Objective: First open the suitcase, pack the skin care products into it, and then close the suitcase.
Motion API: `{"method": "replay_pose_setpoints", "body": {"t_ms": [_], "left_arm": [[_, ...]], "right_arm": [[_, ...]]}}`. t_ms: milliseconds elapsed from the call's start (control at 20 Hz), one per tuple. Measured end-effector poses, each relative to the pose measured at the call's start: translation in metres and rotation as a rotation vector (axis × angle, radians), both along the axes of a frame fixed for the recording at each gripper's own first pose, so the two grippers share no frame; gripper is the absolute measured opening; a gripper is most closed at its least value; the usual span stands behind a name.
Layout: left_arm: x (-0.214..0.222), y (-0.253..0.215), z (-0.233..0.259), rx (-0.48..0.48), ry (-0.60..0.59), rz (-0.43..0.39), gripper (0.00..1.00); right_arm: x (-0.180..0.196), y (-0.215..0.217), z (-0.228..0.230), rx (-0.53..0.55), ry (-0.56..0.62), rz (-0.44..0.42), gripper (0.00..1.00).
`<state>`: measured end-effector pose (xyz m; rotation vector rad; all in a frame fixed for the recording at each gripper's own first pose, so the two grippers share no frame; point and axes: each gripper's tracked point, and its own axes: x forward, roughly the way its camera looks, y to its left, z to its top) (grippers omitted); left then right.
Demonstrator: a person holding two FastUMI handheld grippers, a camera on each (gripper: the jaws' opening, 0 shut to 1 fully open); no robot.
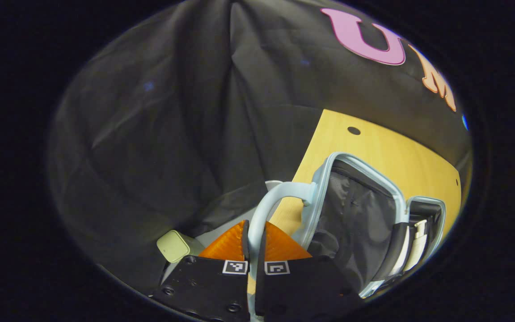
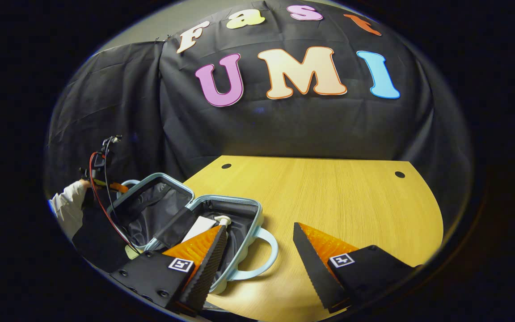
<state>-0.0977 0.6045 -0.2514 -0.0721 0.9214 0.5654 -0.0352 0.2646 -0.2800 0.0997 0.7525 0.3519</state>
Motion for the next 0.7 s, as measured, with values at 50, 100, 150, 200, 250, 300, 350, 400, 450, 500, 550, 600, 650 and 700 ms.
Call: {"method": "replay_pose_setpoints", "body": {"t_ms": [50, 100, 150, 200, 250, 300, 350, 400, 450, 500, 550, 600, 650, 700], "left_arm": [[0.004, -0.007, 0.014, 0.020, -0.013, -0.016, 0.00], [0.007, -0.016, 0.028, 0.036, -0.027, -0.030, 0.00], [0.009, -0.025, 0.041, 0.051, -0.041, -0.045, 0.00], [0.010, -0.032, 0.053, 0.064, -0.046, -0.056, 0.00], [0.011, -0.039, 0.064, 0.077, -0.050, -0.068, 0.00], [0.013, -0.050, 0.072, 0.089, -0.057, -0.084, 0.00], [0.016, -0.059, 0.080, 0.098, -0.069, -0.104, 0.00], [0.016, -0.068, 0.088, 0.109, -0.071, -0.117, 0.00], [0.020, -0.078, 0.094, 0.115, -0.082, -0.135, 0.00], [0.024, -0.090, 0.102, 0.113, -0.093, -0.152, 0.00], [0.024, -0.101, 0.107, 0.117, -0.085, -0.166, 0.00], [0.029, -0.114, 0.114, 0.126, -0.088, -0.197, 0.00], [0.033, -0.125, 0.120, 0.134, -0.102, -0.222, 0.00], [0.039, -0.139, 0.126, 0.138, -0.107, -0.253, 0.00]], "right_arm": [[0.000, -0.003, 0.001, 0.009, -0.002, 0.000, 0.94], [-0.001, -0.007, 0.002, 0.019, -0.001, 0.000, 0.94], [-0.002, -0.011, 0.003, 0.025, 0.000, 0.001, 0.94], [-0.003, -0.016, 0.004, 0.028, -0.002, 0.001, 0.94], [-0.003, -0.020, 0.006, 0.031, -0.007, 0.000, 0.94], [-0.004, -0.024, 0.009, 0.036, -0.011, -0.002, 0.94], [-0.005, -0.028, 0.011, 0.042, -0.012, -0.004, 0.94], [-0.007, -0.031, 0.010, 0.045, -0.011, -0.006, 0.94], [-0.008, -0.034, 0.010, 0.049, -0.011, -0.007, 0.94], [-0.010, -0.038, 0.011, 0.051, -0.010, -0.008, 0.94], [-0.010, -0.041, 0.012, 0.054, -0.012, -0.010, 0.94], [-0.011, -0.044, 0.012, 0.058, -0.013, -0.012, 0.94], [-0.012, -0.047, 0.013, 0.062, -0.012, -0.013, 0.94], [-0.013, -0.051, 0.014, 0.064, -0.012, -0.015, 0.94]]}}
